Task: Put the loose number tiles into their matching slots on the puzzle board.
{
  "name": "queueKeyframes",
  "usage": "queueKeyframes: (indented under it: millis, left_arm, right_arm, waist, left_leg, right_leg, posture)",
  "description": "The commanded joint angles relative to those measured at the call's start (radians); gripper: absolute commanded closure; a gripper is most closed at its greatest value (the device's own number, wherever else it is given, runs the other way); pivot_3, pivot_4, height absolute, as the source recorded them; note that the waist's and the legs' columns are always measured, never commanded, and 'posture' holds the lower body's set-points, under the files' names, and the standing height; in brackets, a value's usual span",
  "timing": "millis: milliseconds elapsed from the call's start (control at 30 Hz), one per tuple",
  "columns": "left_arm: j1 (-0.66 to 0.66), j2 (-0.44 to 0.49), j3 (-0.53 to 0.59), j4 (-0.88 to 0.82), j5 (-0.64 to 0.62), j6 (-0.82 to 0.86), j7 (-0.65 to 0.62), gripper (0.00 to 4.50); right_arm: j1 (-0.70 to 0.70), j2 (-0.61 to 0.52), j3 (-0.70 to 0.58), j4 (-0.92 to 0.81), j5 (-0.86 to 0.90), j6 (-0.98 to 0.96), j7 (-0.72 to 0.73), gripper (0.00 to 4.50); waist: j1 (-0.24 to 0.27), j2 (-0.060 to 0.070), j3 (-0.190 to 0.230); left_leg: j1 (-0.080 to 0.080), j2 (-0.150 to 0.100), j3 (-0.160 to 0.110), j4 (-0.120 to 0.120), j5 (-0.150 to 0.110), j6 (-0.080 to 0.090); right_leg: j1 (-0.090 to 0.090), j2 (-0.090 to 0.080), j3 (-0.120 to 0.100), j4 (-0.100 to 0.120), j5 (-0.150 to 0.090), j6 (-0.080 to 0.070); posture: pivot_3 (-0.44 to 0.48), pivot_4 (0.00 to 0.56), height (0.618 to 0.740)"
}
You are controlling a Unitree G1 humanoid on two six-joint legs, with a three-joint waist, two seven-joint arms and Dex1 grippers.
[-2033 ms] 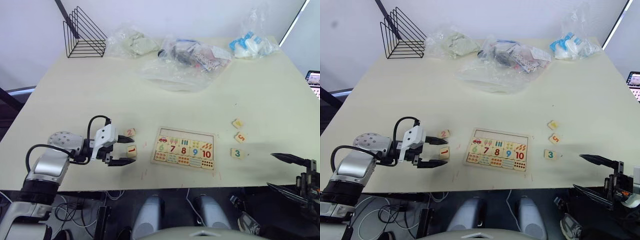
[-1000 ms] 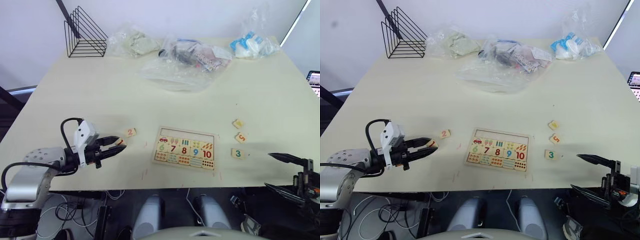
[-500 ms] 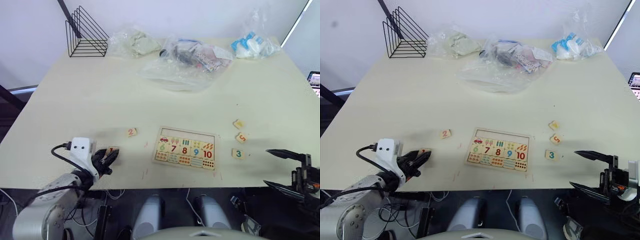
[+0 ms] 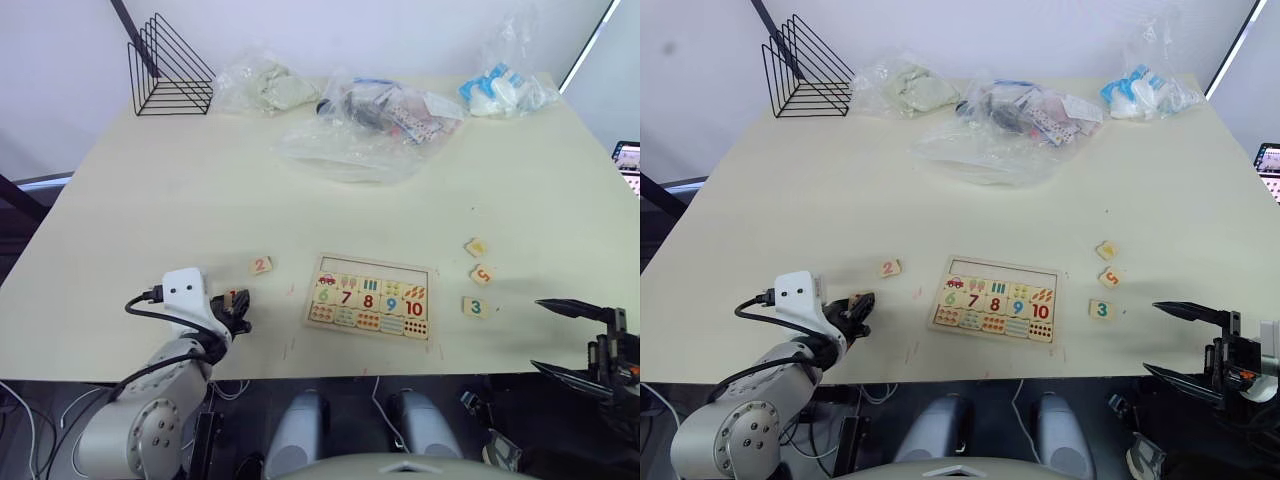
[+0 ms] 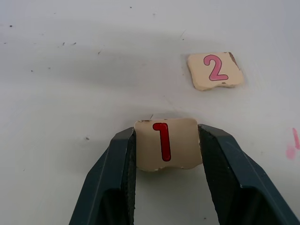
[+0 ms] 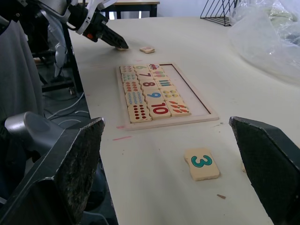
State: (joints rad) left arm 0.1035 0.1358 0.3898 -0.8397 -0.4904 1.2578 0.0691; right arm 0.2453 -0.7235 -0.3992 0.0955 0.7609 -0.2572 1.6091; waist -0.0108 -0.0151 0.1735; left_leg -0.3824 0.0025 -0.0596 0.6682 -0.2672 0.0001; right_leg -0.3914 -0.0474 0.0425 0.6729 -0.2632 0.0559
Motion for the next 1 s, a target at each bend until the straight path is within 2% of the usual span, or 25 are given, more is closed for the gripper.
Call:
queueKeyframes:
  millis: [33, 100, 133, 167, 233, 400, 600, 733, 867, 1000]
  left_arm:
    - [-0.001, -0.022, -0.006, -0.031, 0.001, 0.007, 0.005, 1.82]
    - [-0.001, -0.044, -0.001, -0.047, -0.014, -0.001, 0.001, 1.02]
    - [0.001, -0.057, 0.006, -0.056, -0.024, -0.003, -0.004, 0.88]
    - [0.003, -0.063, 0.010, -0.061, -0.030, -0.004, -0.007, 0.50]
    - [0.017, -0.041, 0.016, -0.076, -0.037, -0.021, -0.035, 0.05]
    - [0.080, 0.153, 0.055, -0.056, -0.057, -0.116, -0.213, 0.05]
    - [0.085, 0.398, 0.098, 0.127, -0.101, -0.350, -0.557, 0.05]
    - [0.058, 0.549, 0.060, 0.308, -0.082, -0.533, -0.806, 0.05]
    - [0.040, 0.702, -0.005, 0.486, -0.077, -0.698, -1.121, 0.05]
    - [-0.028, 0.790, -0.066, 0.683, -0.032, -0.889, -1.359, 0.05]
  right_arm:
    - [0.001, -0.010, -0.008, -0.006, 0.023, -0.016, 0.005, 0.00]
    - [0.000, -0.009, -0.008, -0.006, 0.021, -0.018, 0.005, 0.00]
    - [0.000, -0.008, -0.008, -0.007, 0.020, -0.018, 0.005, 0.00]
    - [0.000, -0.007, -0.008, -0.007, 0.020, -0.018, 0.005, 0.00]
    - [0.001, -0.006, -0.008, -0.008, 0.019, -0.018, 0.005, 0.00]
    - [0.000, 0.002, -0.008, -0.007, 0.015, -0.021, 0.005, 0.00]
    - [0.006, 0.030, -0.015, -0.015, 0.002, -0.020, 0.005, 0.00]
    - [0.007, 0.051, -0.019, -0.024, -0.010, -0.019, 0.003, 0.00]
    - [0.007, 0.067, -0.014, -0.042, -0.020, -0.019, -0.007, 0.00]
    - [-0.001, 0.075, -0.016, -0.045, -0.026, -0.019, -0.012, 0.00]
  waist:
    - [0.000, 0.000, 0.000]
    - [0.000, 0.000, 0.000]
    - [0.000, 0.000, 0.000]
    - [0.000, 0.000, 0.000]
    - [0.000, 0.000, 0.000]
    - [-0.001, 0.000, 0.000]
    - [0.005, 0.001, 0.000]
    - [0.001, 0.001, 0.000]
    - [-0.001, 0.002, 0.000]
    - [-0.001, 0.002, 0.000]
  left_leg:
    - [0.000, 0.000, 0.000, 0.000, 0.000, 0.000]
    - [0.000, 0.000, 0.000, 0.000, 0.000, 0.000]
    - [0.000, 0.000, 0.000, 0.000, 0.000, 0.000]
    - [0.000, 0.000, 0.000, 0.000, 0.000, 0.000]
    - [0.000, 0.000, 0.000, 0.000, 0.000, 0.000]
    - [0.000, 0.000, 0.000, -0.001, 0.000, 0.000]
    - [0.000, 0.001, 0.001, 0.000, 0.000, 0.000]
    - [0.000, 0.001, 0.002, -0.001, 0.000, 0.000]
    - [0.000, 0.001, 0.004, -0.002, 0.000, 0.000]
    - [0.000, 0.002, 0.007, -0.003, 0.000, 0.000]
  right_leg:
    - [0.000, 0.000, 0.000, 0.000, 0.000, 0.000]
    - [0.000, 0.000, 0.000, 0.000, 0.000, 0.000]
    - [0.000, 0.000, 0.000, 0.000, 0.000, 0.000]
    - [0.000, 0.000, 0.000, 0.000, 0.000, 0.000]
    - [0.000, 0.000, 0.000, 0.000, 0.000, 0.000]
    - [0.000, 0.001, 0.000, 0.000, 0.000, 0.000]
    - [0.000, 0.000, -0.001, -0.002, -0.002, -0.003]
    - [0.000, 0.000, -0.001, -0.002, -0.002, -0.003]
    - [0.000, 0.001, -0.001, -0.003, -0.002, -0.004]
    - [0.000, 0.001, -0.001, -0.005, -0.002, -0.003]
  posture:
    - [0.000, 0.150, 0.740]
    - [0.000, 0.150, 0.740]
    - [0.000, 0.150, 0.740]
    - [0.000, 0.150, 0.740]
    - [0.000, 0.150, 0.740]
    - [0.000, 0.150, 0.740]
    - [0.000, 0.150, 0.740]
    - [0.000, 0.150, 0.740]
    - [0.000, 0.150, 0.740]
    - [0.000, 0.150, 0.740]
